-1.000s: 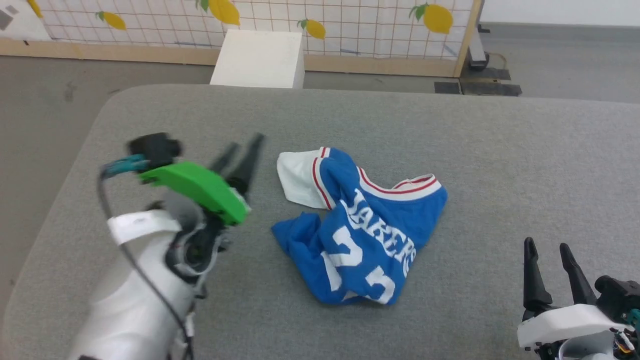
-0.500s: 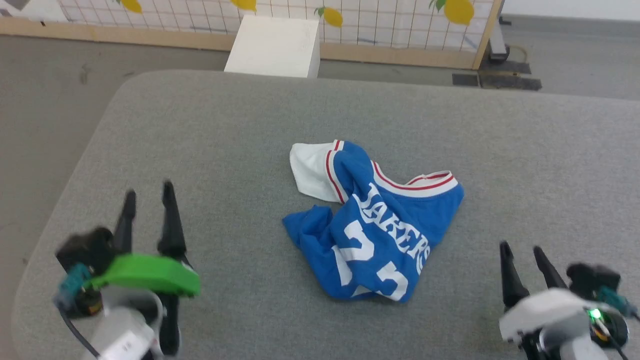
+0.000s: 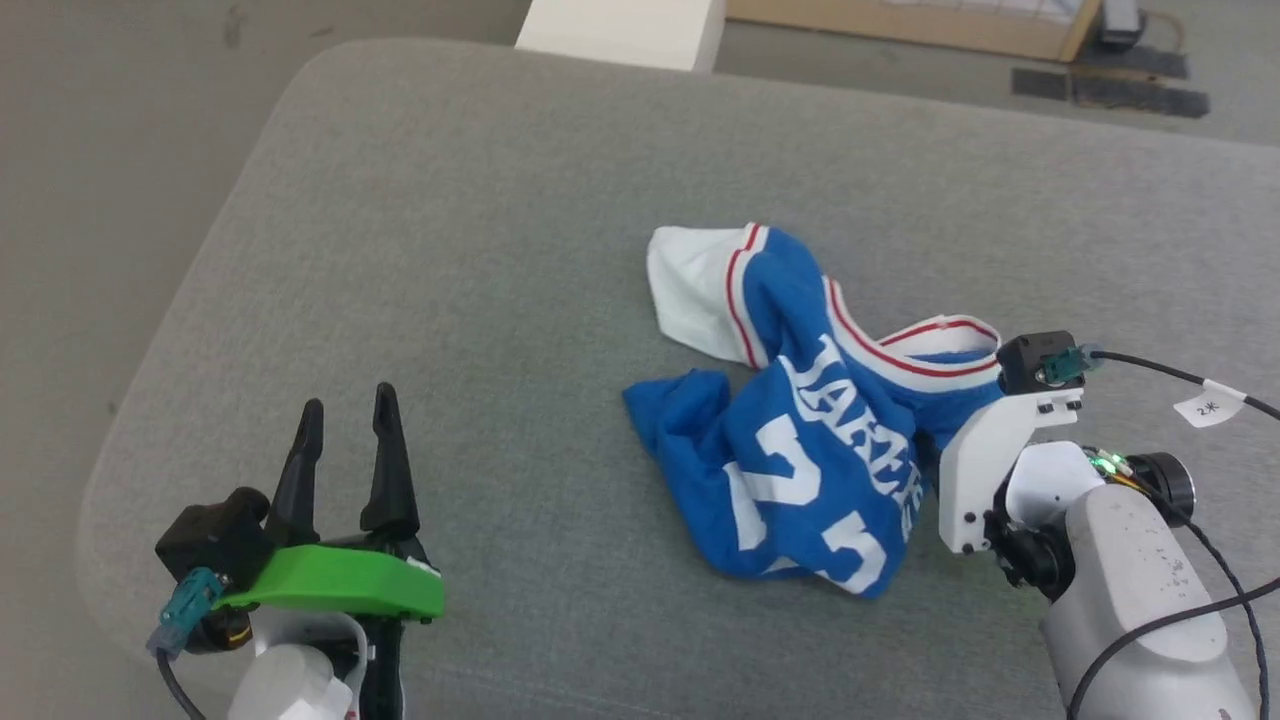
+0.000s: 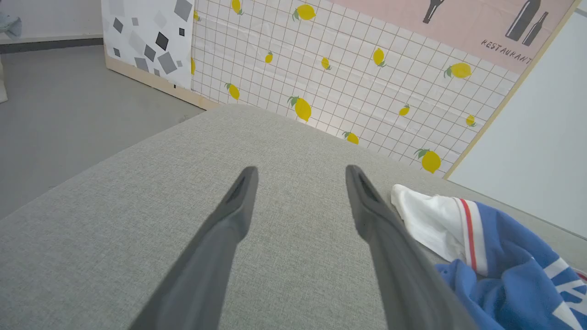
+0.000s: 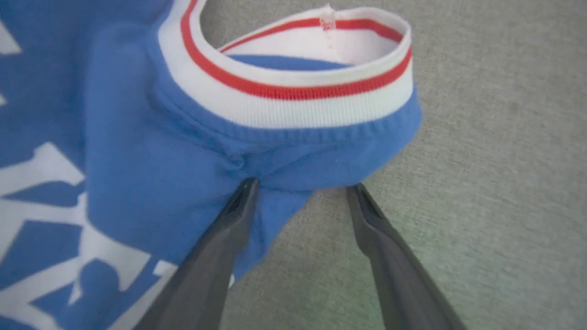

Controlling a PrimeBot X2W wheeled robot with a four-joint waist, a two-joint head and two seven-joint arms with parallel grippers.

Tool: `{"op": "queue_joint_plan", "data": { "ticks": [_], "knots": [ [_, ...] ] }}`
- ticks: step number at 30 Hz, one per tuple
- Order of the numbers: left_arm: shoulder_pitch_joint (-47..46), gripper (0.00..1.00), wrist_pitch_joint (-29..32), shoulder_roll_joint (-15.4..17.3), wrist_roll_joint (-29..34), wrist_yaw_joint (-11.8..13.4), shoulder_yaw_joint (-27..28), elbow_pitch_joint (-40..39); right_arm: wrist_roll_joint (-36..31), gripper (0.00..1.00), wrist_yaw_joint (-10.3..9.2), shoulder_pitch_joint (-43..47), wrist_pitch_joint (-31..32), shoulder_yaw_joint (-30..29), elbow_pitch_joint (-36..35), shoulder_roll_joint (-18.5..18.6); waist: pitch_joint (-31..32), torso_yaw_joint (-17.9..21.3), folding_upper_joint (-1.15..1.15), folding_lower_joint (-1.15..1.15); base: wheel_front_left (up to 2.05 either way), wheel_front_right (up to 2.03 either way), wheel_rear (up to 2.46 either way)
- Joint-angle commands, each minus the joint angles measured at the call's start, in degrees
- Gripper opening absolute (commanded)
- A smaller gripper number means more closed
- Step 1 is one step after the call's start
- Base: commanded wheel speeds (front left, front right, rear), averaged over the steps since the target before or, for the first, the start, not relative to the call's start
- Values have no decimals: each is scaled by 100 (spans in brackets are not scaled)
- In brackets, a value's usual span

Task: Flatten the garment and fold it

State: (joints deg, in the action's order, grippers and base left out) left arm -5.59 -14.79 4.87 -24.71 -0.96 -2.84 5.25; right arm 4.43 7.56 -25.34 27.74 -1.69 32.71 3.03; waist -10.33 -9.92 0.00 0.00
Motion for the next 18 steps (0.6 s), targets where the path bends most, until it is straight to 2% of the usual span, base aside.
{"op": "queue_joint_plan", "data": {
  "ticks": [1, 2, 6, 10, 14, 18],
  "knots": [
    [-137, 100, -20, -75, 130, -115, 94, 38, 73, 16, -8, -65, -18, 118, -16, -15, -215, -204, 0, 0, 0, 0, 0],
    [-145, 100, -20, -91, 162, -143, 122, 54, 126, 0, -8, -69, -94, 157, -71, -15, -223, -204, 0, 0, 0, 0, 0],
    [-140, 100, -20, -146, 239, -238, 253, 118, 379, 0, -8, -31, -384, 200, -281, -15, -161, -122, 0, 0, 0, 0, 0],
    [-128, 100, -20, -176, 290, -316, 290, 170, 389, 0, -8, 110, -577, -143, -593, -15, -24, 6, 0, 0, 0, 0, 0],
    [-95, 100, -20, -190, 306, -369, 270, 215, -196, 0, -8, 339, -526, -719, -1216, -14, 142, 153, 0, 0, 0, 0, 0],
    [-55, 100, -20, -196, 295, -391, 247, 246, -920, 0, -8, 564, -258, -1218, -2181, -7, 262, 238, 0, 0, 0, 0, 0]
  ]
}}
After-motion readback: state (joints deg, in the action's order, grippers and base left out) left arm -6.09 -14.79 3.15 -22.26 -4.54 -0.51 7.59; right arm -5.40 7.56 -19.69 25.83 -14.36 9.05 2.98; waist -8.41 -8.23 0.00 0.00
